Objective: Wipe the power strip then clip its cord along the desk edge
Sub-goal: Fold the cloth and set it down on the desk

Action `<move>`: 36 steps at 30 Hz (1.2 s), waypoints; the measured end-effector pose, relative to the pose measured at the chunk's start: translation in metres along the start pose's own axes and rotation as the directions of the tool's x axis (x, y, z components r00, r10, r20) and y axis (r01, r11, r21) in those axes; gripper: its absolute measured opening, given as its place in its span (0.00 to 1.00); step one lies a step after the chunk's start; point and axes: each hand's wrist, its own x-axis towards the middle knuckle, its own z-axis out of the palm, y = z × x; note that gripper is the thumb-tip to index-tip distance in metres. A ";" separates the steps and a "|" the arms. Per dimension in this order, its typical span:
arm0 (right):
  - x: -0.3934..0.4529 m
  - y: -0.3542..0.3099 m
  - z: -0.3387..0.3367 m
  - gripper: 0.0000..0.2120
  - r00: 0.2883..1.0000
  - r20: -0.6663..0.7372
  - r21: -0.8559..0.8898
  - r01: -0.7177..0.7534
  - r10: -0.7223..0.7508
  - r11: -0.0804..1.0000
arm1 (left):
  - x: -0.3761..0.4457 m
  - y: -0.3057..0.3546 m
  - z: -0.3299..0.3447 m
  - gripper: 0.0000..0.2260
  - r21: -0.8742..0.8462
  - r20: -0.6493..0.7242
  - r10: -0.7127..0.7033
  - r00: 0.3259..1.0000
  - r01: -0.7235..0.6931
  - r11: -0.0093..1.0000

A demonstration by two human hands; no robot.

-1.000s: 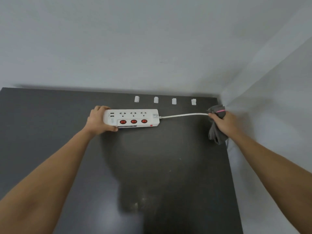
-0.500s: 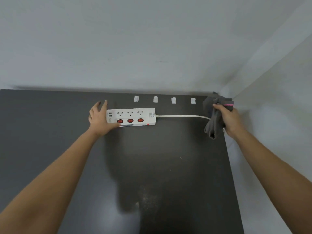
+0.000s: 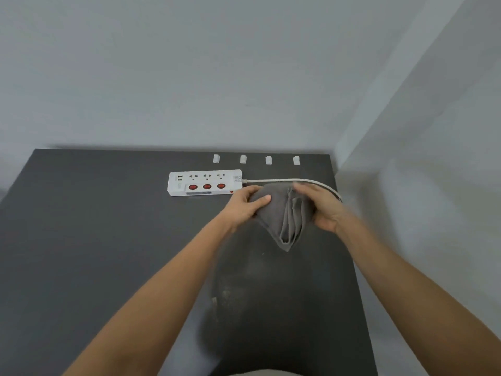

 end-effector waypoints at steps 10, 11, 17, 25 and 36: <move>0.008 0.062 -0.024 0.26 0.937 -0.173 -0.861 0.006 -0.304 0.509 | -0.012 -0.034 0.003 0.28 0.794 -0.230 -0.024 0.973 0.202 0.574; 0.011 0.077 -0.025 0.24 0.949 -0.058 -0.932 0.060 -0.310 0.357 | -0.015 -0.046 0.003 0.26 0.879 -0.158 0.000 0.987 0.140 0.457; 0.003 0.133 -0.005 0.21 0.969 0.086 -0.996 0.079 -0.231 -0.042 | -0.056 -0.100 -0.012 0.22 0.965 0.130 -0.202 0.971 -0.077 0.251; -0.022 0.165 0.059 0.20 0.938 0.154 -0.968 0.080 -0.312 -0.238 | -0.126 -0.130 -0.050 0.20 0.947 0.067 -0.121 0.990 -0.025 0.321; -0.090 0.249 0.079 0.29 0.842 0.430 -0.896 0.357 -0.325 -0.263 | -0.204 -0.175 -0.061 0.27 0.960 0.100 0.013 0.995 -0.100 0.260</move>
